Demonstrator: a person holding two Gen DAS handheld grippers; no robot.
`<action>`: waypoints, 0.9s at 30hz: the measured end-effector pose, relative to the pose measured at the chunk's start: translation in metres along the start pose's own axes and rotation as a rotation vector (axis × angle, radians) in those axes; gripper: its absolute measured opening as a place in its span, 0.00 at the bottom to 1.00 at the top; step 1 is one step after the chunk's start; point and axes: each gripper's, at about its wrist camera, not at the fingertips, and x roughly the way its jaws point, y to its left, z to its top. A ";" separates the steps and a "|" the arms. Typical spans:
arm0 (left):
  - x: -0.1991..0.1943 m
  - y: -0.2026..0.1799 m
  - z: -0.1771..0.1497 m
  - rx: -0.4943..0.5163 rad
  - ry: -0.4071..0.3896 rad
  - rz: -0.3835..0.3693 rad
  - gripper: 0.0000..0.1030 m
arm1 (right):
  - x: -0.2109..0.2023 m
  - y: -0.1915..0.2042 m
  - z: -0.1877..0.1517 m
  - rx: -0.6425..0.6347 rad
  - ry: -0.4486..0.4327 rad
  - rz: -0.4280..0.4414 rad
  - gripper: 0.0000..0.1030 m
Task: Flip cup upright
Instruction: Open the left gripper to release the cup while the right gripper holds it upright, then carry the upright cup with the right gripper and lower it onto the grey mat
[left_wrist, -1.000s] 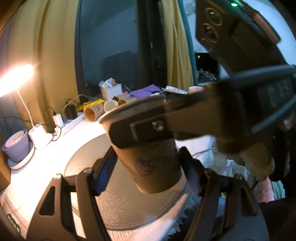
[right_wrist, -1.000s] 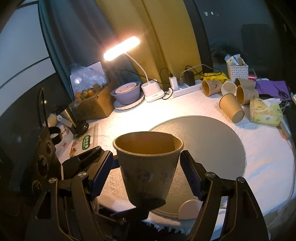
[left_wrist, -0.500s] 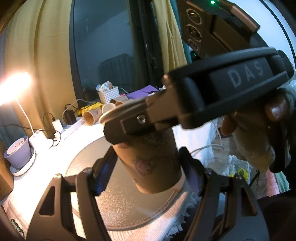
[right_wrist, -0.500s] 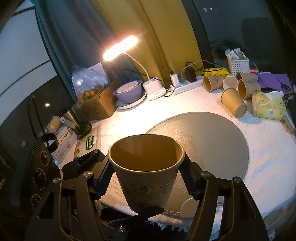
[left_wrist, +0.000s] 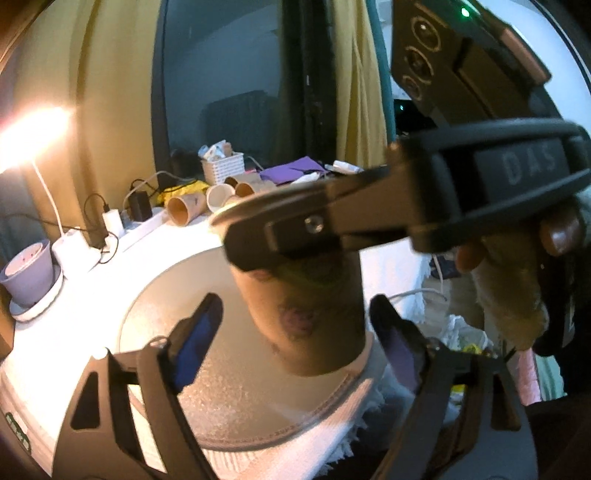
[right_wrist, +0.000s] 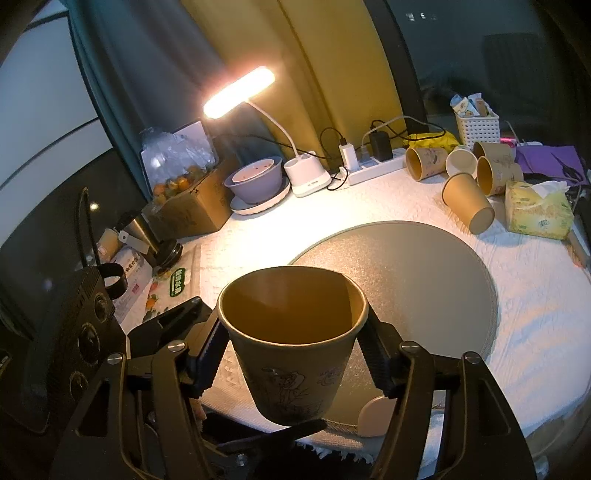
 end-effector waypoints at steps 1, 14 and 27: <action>0.000 0.001 0.000 -0.004 0.001 0.001 0.81 | 0.000 0.000 0.000 -0.001 0.001 -0.004 0.67; 0.009 0.044 -0.009 -0.140 0.085 0.041 0.81 | 0.017 -0.003 0.023 -0.075 -0.054 -0.114 0.67; 0.028 0.116 -0.019 -0.319 0.163 0.131 0.81 | 0.069 -0.015 0.031 -0.143 -0.066 -0.206 0.67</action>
